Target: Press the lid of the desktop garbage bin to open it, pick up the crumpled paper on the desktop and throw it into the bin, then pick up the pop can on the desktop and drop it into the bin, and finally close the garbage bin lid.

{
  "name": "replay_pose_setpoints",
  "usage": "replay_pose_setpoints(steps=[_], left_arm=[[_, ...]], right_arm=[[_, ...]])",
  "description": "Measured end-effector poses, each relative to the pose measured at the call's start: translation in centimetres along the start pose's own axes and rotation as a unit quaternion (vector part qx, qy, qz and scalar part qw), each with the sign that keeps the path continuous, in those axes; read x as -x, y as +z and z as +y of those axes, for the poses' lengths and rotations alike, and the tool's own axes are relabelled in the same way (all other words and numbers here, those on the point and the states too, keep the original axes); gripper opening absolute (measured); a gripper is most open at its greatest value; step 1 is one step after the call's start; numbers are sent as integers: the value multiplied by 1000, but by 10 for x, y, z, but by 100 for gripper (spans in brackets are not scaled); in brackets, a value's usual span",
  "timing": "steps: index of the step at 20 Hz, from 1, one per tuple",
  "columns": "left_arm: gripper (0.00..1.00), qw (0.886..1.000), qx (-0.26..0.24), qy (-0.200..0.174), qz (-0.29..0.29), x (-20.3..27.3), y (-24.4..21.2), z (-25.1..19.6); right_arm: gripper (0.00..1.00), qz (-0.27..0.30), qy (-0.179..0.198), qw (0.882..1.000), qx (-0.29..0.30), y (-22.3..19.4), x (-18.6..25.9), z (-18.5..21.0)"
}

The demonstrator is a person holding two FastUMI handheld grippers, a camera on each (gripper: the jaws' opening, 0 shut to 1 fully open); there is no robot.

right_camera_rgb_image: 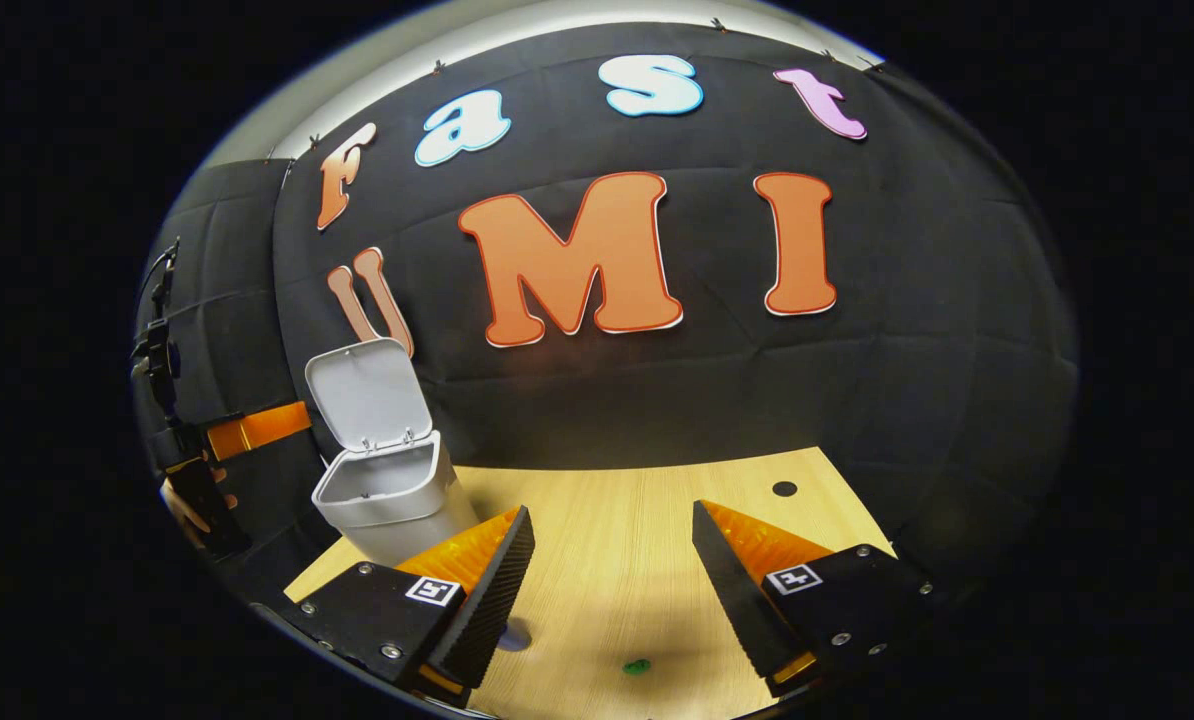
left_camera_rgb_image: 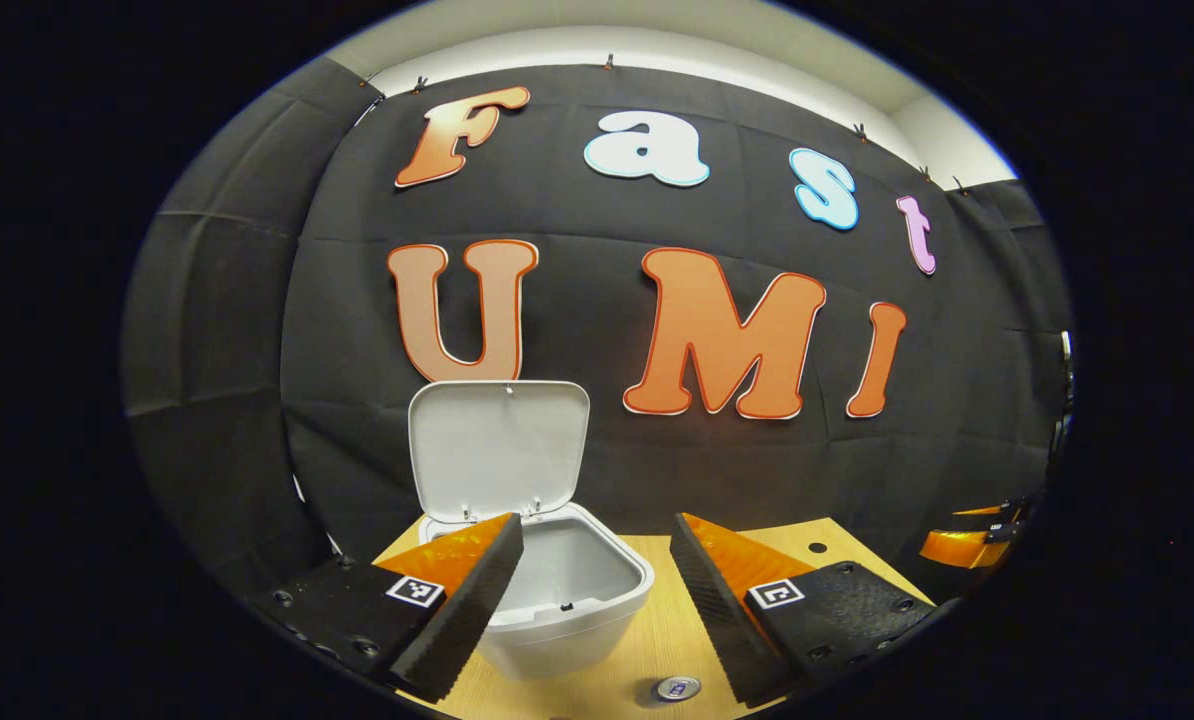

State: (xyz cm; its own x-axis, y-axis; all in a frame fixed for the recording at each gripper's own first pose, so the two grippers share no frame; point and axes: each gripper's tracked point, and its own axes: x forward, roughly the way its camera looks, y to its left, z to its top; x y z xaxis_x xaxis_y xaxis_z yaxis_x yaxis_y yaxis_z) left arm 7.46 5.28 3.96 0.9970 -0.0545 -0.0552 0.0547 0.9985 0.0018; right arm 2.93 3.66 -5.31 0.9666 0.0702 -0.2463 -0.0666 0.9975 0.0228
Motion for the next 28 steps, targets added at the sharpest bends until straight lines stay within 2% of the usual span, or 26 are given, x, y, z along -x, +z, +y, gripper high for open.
replay_pose_setpoints(steps=[3, 6, 14, 17, 23, 28], left_arm=[[94, 1000, 12, -12, 1, 0, -3, -2], [94, 1000, 9, -7, 4, -2, -8, 5], [94, 1000, -4, 2, 27, -5, -31, 23], [94, 999, 4, 4, 43, -5, -43, 29], [94, 999, -4, 13, 52, 0, -51, 47], [94, 997, -7, 26, 71, -4, -66, 61]], right_arm=[[95, 34, -15, 999, 16, -22, -8, -7], [95, 73, -27, 996, 30, -50, -17, -14], [95, 191, -36, 981, 25, -146, -36, -20], [96, 247, -27, 969, 15, -194, -40, -22], [96, 339, -54, 939, -2, -284, -45, -36], [96, 384, -62, 921, 17, -317, -52, -39]])
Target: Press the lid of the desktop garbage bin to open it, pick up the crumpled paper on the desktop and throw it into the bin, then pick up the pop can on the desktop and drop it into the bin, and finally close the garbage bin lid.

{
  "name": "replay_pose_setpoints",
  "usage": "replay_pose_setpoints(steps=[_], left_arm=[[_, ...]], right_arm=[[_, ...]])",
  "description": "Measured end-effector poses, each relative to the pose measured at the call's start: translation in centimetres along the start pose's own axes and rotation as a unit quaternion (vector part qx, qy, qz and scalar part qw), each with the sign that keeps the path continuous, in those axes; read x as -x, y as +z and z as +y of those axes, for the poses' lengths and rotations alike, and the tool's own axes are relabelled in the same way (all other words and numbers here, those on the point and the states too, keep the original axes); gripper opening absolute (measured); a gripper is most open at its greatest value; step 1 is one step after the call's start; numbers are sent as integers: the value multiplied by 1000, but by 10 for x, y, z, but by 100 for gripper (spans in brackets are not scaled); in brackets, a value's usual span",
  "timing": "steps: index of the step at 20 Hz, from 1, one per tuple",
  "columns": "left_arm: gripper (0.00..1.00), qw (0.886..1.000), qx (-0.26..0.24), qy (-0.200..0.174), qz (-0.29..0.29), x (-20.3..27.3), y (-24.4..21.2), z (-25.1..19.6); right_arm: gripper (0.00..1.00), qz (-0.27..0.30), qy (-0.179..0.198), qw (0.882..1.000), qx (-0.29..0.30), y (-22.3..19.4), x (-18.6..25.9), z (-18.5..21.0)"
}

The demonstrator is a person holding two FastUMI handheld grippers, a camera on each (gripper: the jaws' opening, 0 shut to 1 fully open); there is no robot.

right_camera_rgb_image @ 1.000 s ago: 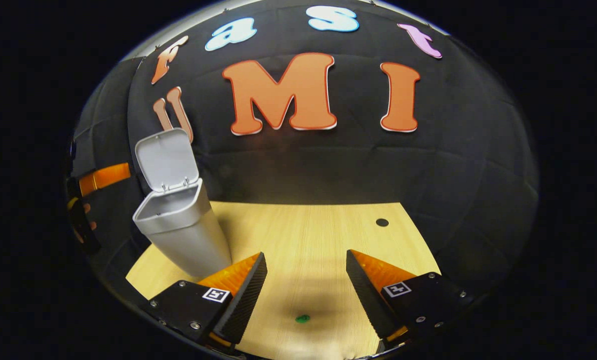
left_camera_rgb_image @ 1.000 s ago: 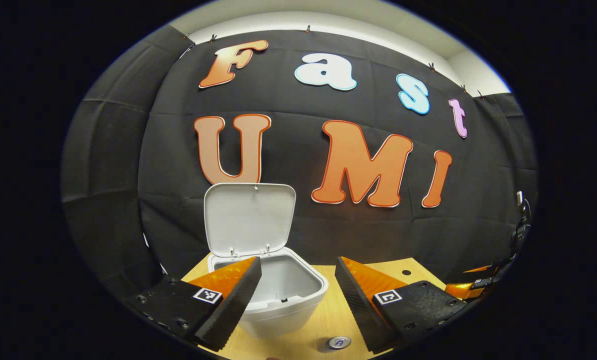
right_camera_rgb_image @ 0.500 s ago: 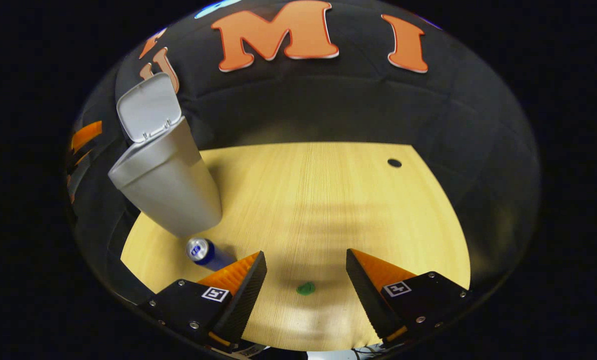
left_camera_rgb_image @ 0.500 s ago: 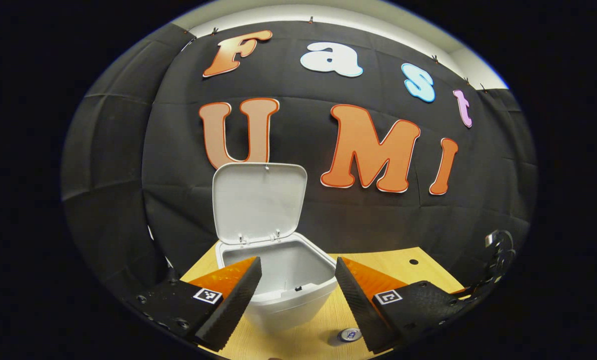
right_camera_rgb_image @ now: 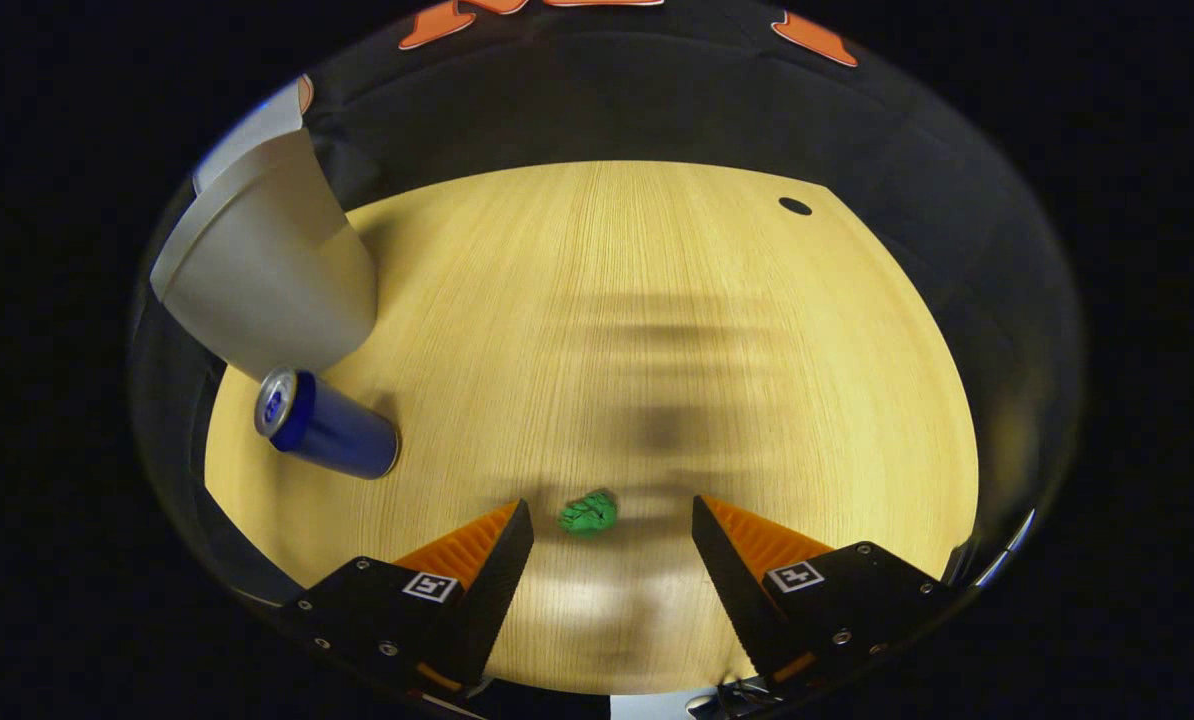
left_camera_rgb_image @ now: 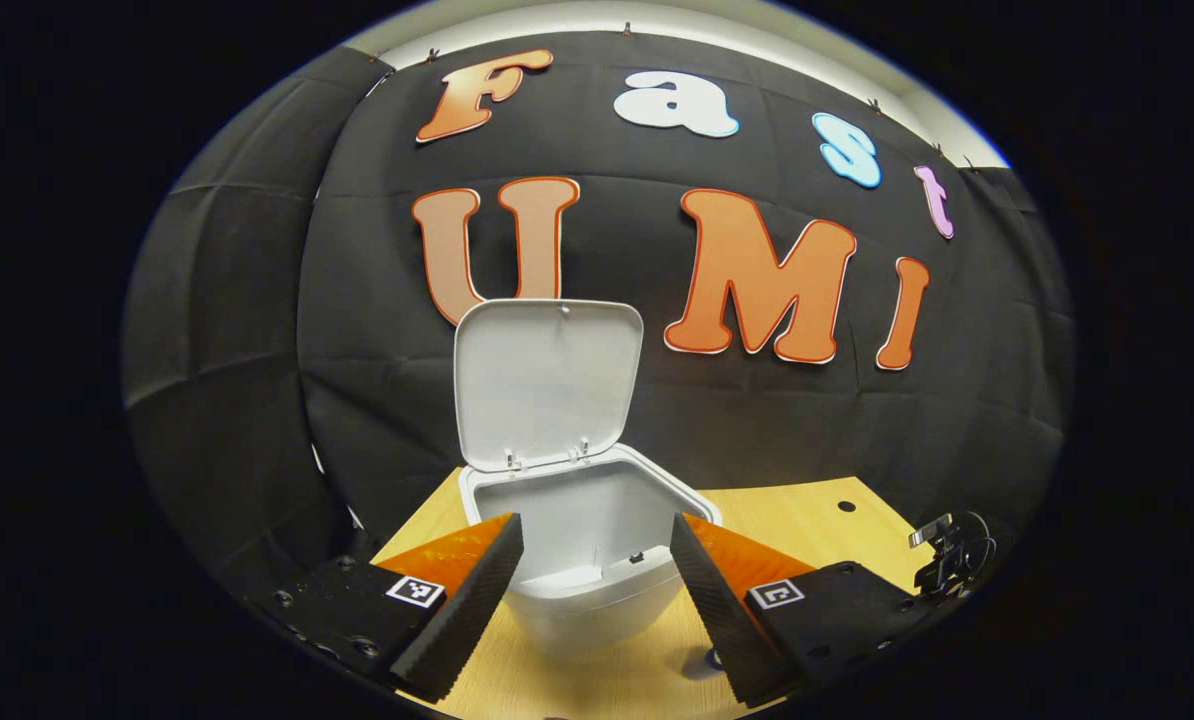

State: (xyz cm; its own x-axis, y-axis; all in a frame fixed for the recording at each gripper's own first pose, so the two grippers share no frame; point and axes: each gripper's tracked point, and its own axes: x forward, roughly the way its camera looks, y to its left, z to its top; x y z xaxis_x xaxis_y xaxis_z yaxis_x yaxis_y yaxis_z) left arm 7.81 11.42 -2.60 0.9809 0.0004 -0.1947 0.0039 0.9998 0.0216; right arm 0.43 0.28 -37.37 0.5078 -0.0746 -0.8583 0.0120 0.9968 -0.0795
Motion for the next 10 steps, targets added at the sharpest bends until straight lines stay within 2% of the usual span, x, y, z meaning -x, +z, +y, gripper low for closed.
replay_pose_setpoints(steps=[5, 6, 9, 10], left_arm=[[95, 1000, 10, 8, 21, -11, -13, 9], [94, 1000, 11, 10, 23, -12, -15, 11], [95, 1000, 9, 13, 26, -13, -16, 14], [94, 1000, 9, 13, 27, -13, -17, 14]], right_arm=[[93, 23, 0, 1000, 10, -1, 6, -8], [84, 27, -1, 1000, 14, -2, 6, -9], [77, 37, -1, 999, 16, -3, 7, -12], [72, 38, -2, 999, 18, -2, 8, -15]])
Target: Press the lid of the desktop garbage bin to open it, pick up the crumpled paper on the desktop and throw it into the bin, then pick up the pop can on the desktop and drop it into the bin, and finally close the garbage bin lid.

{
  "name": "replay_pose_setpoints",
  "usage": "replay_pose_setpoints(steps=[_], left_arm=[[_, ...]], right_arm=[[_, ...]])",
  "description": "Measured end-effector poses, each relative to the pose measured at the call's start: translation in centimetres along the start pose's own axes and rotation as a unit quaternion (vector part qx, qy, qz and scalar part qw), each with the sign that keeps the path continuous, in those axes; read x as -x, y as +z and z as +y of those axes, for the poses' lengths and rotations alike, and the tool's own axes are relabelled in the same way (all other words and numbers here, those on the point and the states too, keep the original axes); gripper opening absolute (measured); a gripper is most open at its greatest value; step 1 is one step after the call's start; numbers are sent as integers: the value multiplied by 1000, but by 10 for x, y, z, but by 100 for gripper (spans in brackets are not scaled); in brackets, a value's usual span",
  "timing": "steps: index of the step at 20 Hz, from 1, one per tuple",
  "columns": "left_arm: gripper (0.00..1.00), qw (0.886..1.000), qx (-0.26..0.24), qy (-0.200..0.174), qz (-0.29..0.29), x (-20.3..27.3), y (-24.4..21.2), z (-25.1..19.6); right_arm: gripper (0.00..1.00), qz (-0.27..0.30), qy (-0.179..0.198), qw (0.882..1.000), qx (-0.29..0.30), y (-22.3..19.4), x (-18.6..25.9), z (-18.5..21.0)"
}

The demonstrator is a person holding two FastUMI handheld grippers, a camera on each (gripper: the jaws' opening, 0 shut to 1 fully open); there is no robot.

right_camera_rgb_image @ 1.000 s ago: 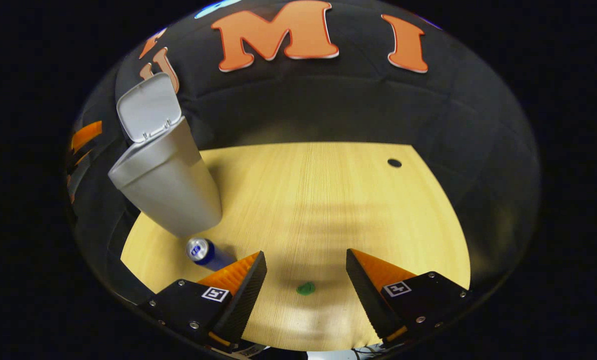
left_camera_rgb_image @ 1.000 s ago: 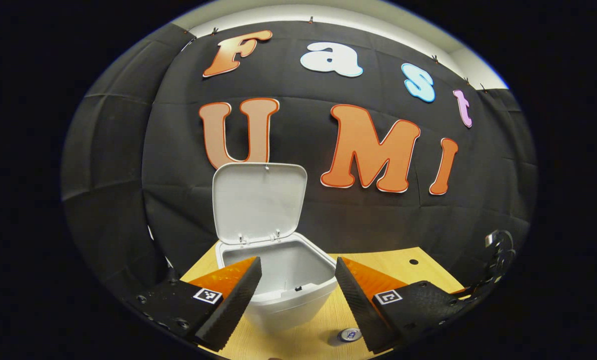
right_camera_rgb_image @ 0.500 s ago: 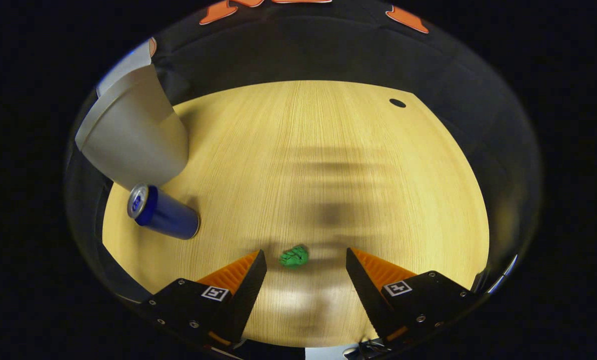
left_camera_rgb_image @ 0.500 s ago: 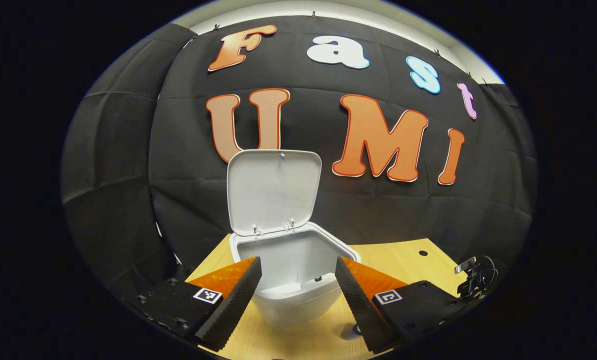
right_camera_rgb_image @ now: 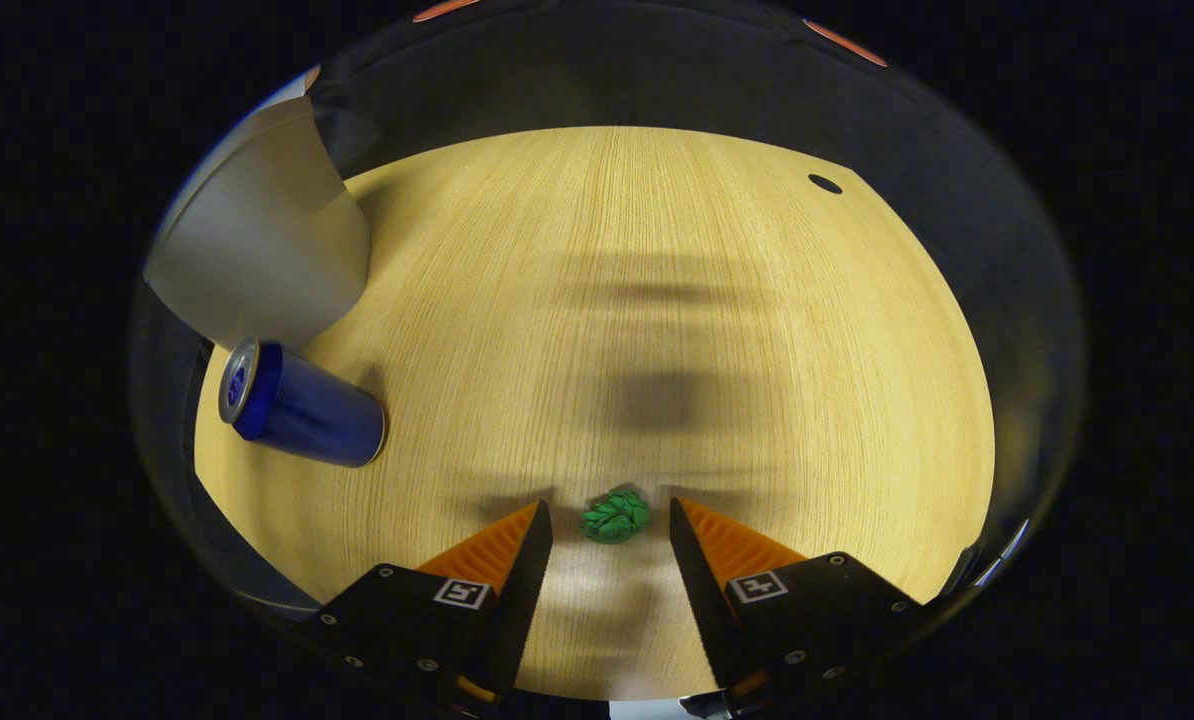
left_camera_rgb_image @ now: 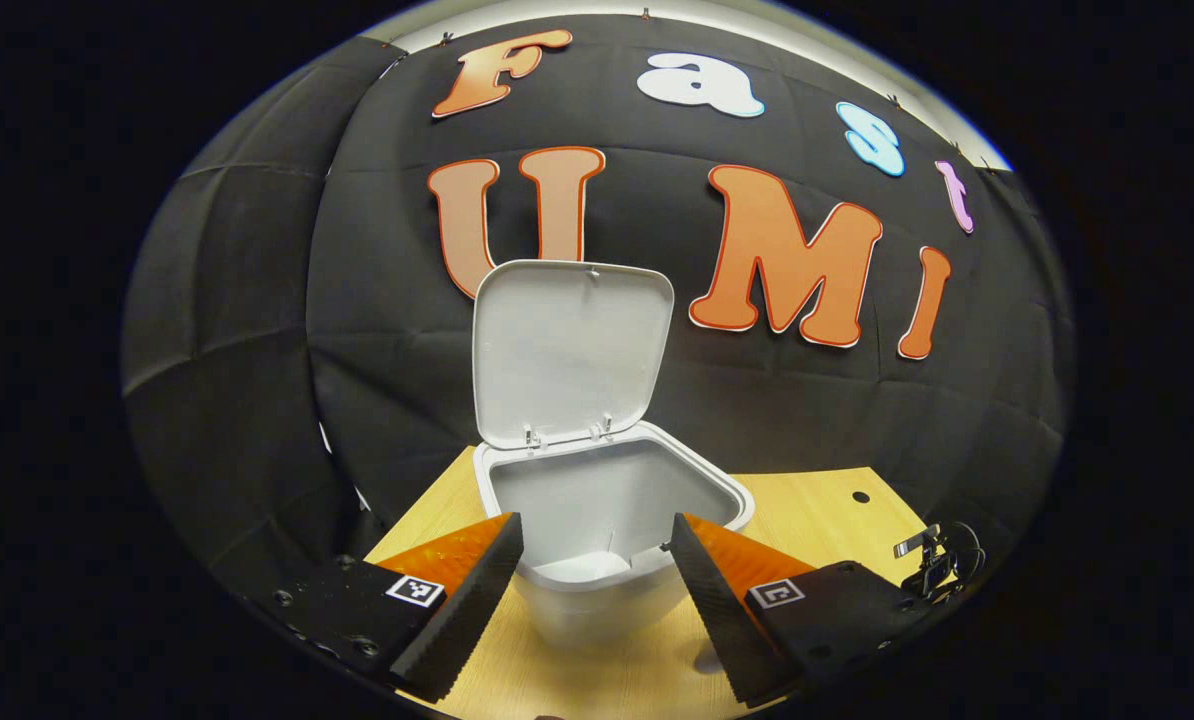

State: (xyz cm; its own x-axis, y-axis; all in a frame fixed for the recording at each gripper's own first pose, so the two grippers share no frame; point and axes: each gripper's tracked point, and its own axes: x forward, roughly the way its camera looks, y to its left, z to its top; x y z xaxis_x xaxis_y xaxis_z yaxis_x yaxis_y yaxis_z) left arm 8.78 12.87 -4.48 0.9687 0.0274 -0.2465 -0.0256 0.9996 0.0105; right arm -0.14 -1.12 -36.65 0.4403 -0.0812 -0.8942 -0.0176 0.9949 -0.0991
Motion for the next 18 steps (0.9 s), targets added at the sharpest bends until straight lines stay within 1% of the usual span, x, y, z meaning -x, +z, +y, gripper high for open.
replay_pose_setpoints(steps=[1, 2, 3, 4, 6, 7, 10, 13, 18], left_arm=[[94, 1000, -1, 1, 1, -2, -1, 1], [94, 1000, -2, 0, 1, -2, -1, 0], [94, 1000, -3, 0, 2, -2, 0, 0], [94, 1000, -3, 0, 2, -1, -2, 1], [94, 1000, 0, -1, 4, 0, -3, 0], [94, 1000, 1, -1, 5, -1, -4, 0], [94, 1000, 2, -4, 6, 0, -5, -2], [94, 1000, 2, -7, 5, 2, -5, -5], [94, 1000, 1, -16, -1, 9, -2, -11]], right_arm=[[67, -1, -4, 1000, 0, 3, 2, -5], [42, 0, -5, 1000, 0, 4, 2, -9], [43, 6, -4, 1000, 2, 5, 4, -12], [28, 11, -2, 1000, 6, 7, 6, -15], [18, 9, 1, 1000, 13, 16, 11, -21], [16, 10, 3, 1000, 12, 20, 15, -23], [4, 8, 10, 1000, 10, 38, 27, -30], [4, 5, 14, 1000, 11, 60, 43, -37], [4, -24, 17, 1000, 4, 128, 87, -48]])
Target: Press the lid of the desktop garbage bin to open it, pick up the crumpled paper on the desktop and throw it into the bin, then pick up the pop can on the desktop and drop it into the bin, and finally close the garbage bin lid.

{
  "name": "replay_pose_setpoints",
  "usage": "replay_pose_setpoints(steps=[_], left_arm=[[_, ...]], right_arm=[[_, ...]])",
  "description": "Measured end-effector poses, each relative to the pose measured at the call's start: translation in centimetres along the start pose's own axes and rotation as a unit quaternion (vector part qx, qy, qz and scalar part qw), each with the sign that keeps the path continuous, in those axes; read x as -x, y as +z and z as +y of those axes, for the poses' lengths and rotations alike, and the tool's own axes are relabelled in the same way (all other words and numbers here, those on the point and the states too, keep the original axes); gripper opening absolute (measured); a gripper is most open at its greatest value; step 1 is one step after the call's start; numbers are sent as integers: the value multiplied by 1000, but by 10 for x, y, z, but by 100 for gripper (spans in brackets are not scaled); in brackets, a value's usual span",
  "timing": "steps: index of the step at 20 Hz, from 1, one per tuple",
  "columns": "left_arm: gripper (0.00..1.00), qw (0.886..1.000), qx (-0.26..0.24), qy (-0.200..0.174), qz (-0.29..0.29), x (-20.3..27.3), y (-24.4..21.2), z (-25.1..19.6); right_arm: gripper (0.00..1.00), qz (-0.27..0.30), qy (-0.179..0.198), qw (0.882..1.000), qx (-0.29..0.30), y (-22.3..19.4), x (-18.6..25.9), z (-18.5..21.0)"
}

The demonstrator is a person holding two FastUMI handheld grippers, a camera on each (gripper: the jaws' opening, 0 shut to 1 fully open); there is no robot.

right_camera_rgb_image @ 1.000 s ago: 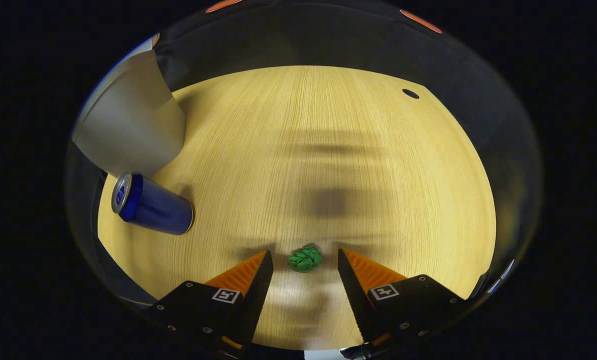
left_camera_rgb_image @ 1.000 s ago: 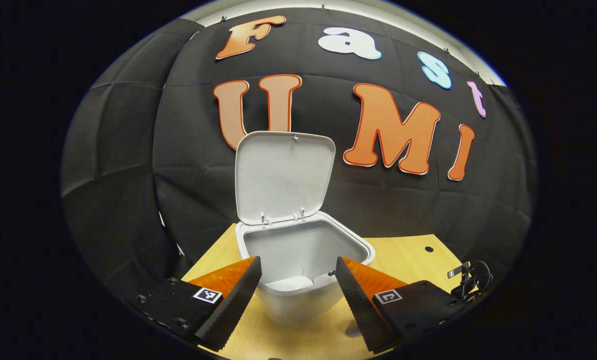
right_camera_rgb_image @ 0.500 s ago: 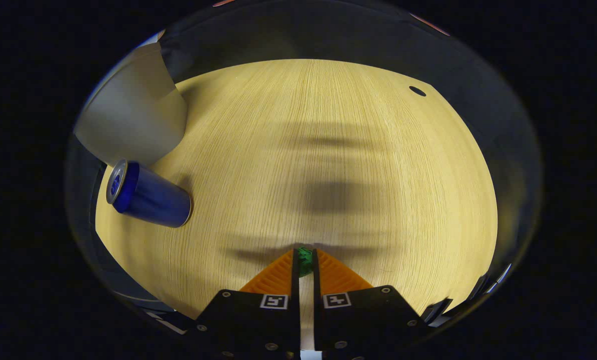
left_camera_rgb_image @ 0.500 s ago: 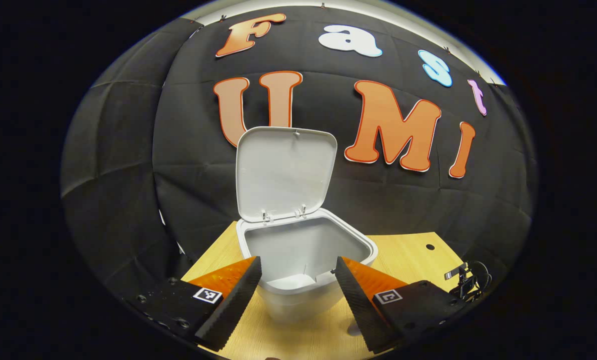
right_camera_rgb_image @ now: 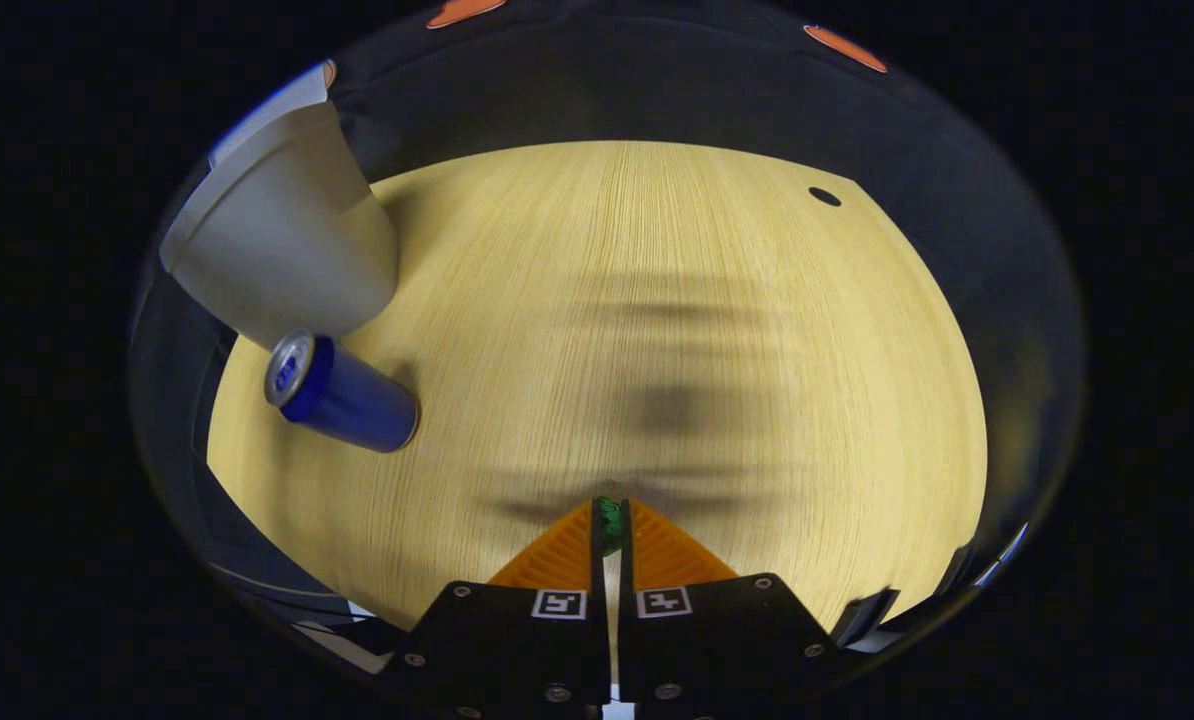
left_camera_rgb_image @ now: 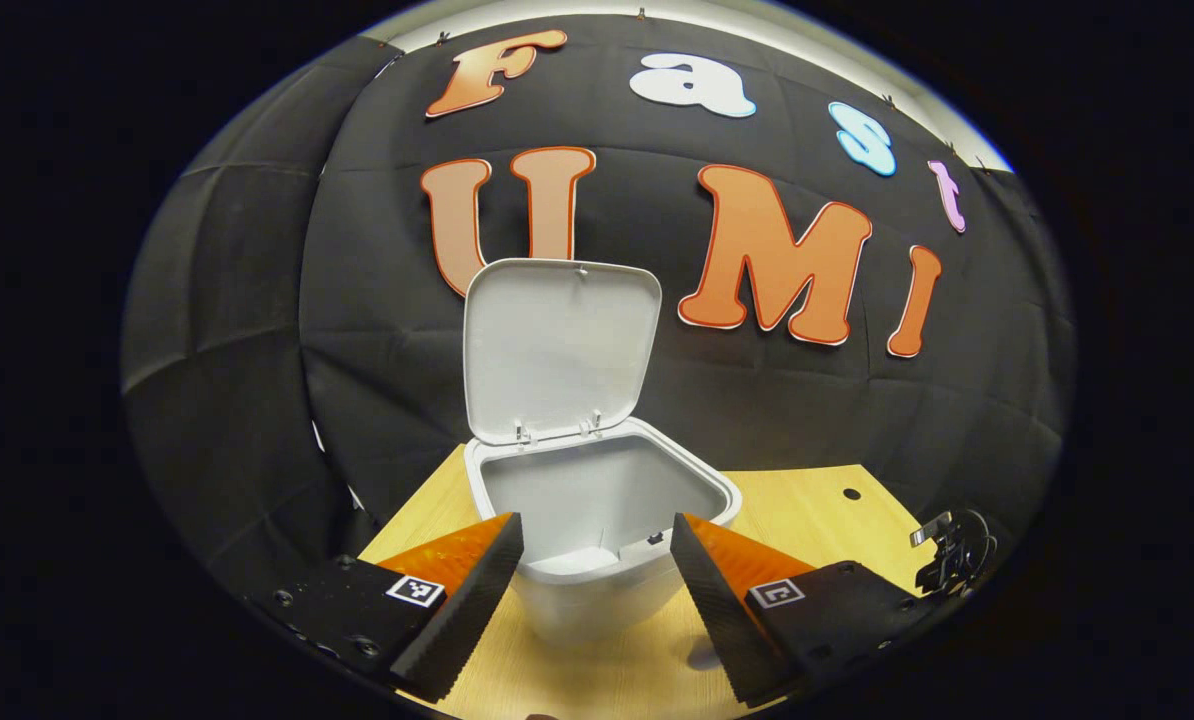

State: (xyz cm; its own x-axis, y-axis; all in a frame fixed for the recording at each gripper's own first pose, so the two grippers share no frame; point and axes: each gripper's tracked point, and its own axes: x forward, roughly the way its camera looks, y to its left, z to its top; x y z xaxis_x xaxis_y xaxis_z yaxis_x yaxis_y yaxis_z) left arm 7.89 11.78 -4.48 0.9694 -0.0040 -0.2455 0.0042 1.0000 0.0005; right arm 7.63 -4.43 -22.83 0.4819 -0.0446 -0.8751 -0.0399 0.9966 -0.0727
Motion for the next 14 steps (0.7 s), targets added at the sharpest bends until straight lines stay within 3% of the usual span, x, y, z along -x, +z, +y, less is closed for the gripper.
replay_pose_setpoints(steps=[1, 2, 3, 4, 8, 12, 14], left_arm=[[94, 1000, 1, -1, -2, 1, 2, -1], [94, 1000, 1, -3, -3, 2, 3, -2], [94, 1000, 1, -5, -6, 1, 5, -3], [95, 1000, 1, -7, -9, 4, 8, -3], [95, 1000, 3, -13, -18, 6, 14, -4], [94, 999, 8, -14, -32, 14, 24, 3], [94, 999, 11, -11, -39, 18, 28, 10]], right_arm=[[4, -6, 0, 1000, -3, 18, 11, -2], [4, -13, 2, 1000, -6, -15, 33, -7], [4, -24, 4, 1000, -6, -5, 53, 6], [4, -39, 6, 999, -2, 32, 71, 5], [4, -104, 5, 994, 21, 88, 144, 11], [4, -203, 15, 977, 60, 163, 214, 26], [4, -258, 25, 962, 81, 198, 251, 36]])
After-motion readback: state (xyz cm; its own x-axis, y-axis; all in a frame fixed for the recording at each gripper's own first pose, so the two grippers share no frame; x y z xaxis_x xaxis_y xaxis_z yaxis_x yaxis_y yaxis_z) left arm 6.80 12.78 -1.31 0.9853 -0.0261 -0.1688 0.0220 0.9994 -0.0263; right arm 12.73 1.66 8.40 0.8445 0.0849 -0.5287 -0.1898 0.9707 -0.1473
